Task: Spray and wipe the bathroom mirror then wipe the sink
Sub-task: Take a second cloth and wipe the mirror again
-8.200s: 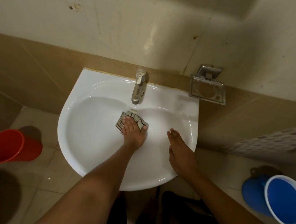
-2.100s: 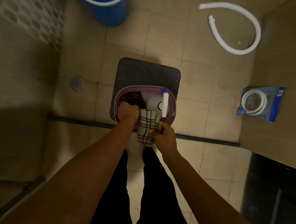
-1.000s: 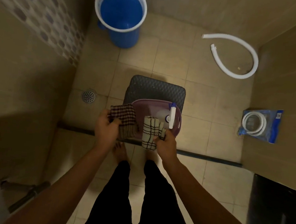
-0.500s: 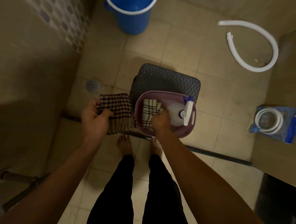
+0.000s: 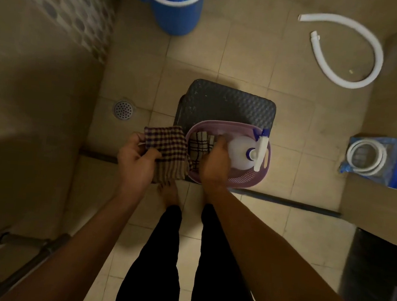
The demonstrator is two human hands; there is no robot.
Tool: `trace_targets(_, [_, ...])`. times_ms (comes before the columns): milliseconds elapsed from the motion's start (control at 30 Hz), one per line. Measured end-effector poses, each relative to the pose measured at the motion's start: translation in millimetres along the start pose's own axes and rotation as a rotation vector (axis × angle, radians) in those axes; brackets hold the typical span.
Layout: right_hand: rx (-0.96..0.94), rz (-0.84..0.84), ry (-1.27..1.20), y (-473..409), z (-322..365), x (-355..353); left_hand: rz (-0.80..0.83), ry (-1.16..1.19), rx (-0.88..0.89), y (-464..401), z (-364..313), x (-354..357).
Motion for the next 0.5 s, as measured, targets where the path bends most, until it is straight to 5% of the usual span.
trace_targets(100, [-0.305, -0.04, 0.527, 6, 4, -10, 0.013, 0.009, -0.003, -2, -2, 2])
trace_targets(167, [-0.346, 0.005, 0.639, 8, 6, -12, 0.02, 0.004, -0.005, -2, -3, 3])
trace_targets(367, [-0.309, 0.206, 0.53, -1, 9, -10, 0.029, -0.018, -0.005, -2, -4, 6])
trace_targets(500, [-0.364, 0.057, 0.309, 9, 16, -26, 0.062, 0.008, -0.02, 6, -12, 10])
Point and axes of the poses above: each hand's wrist, its own y-axis away from the middle knuckle, its own x-axis out of the palm, z = x × y, the point moved 1 cm from there along -y, towards the middle knuckle, and after that the axes turned 5 degrees about z, right-handed, at the moved point
